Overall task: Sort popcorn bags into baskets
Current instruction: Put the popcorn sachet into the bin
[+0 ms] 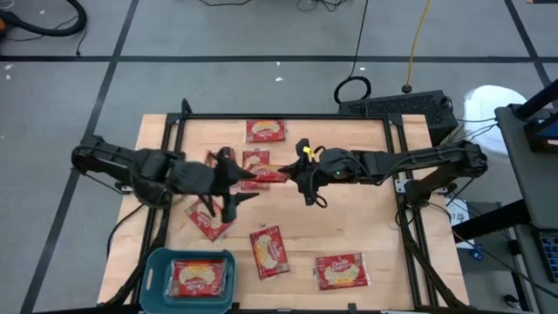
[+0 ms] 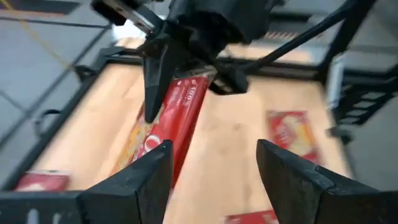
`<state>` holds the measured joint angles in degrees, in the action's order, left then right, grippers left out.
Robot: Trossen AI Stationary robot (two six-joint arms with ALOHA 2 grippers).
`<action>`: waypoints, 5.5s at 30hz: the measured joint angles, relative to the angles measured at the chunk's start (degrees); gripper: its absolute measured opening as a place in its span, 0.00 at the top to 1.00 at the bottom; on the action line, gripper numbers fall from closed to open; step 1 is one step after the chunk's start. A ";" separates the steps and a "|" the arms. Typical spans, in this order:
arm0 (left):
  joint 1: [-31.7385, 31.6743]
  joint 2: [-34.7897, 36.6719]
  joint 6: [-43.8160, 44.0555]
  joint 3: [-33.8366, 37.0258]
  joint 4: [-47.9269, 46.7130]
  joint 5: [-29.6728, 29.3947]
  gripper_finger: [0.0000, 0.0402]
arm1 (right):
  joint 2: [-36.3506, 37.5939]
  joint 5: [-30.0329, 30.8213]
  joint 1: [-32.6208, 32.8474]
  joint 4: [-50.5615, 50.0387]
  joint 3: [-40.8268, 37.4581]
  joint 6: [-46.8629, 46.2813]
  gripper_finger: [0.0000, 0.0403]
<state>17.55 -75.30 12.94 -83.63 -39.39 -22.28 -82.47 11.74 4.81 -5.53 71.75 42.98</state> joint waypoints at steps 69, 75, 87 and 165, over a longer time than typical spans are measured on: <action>40.60 -16.94 47.72 -0.23 -37.25 10.34 0.92 | -0.97 -8.00 3.18 -12.95 0.00 -79.84 0.68; 40.62 -20.55 47.54 -0.23 -37.08 8.89 0.92 | -0.97 -9.08 3.18 -12.68 0.00 -81.86 0.68; 41.27 -26.91 47.73 -0.23 -36.63 8.78 0.91 | -0.99 -9.18 3.18 -12.32 0.00 -82.42 0.68; -0.92 -1.19 51.23 1.48 -30.15 -11.48 0.82 | -10.55 -33.01 -23.72 -4.92 -0.02 -34.21 0.68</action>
<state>16.63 -76.49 64.18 -82.15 -69.54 -33.76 -93.02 -21.27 -18.92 -10.46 71.72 8.77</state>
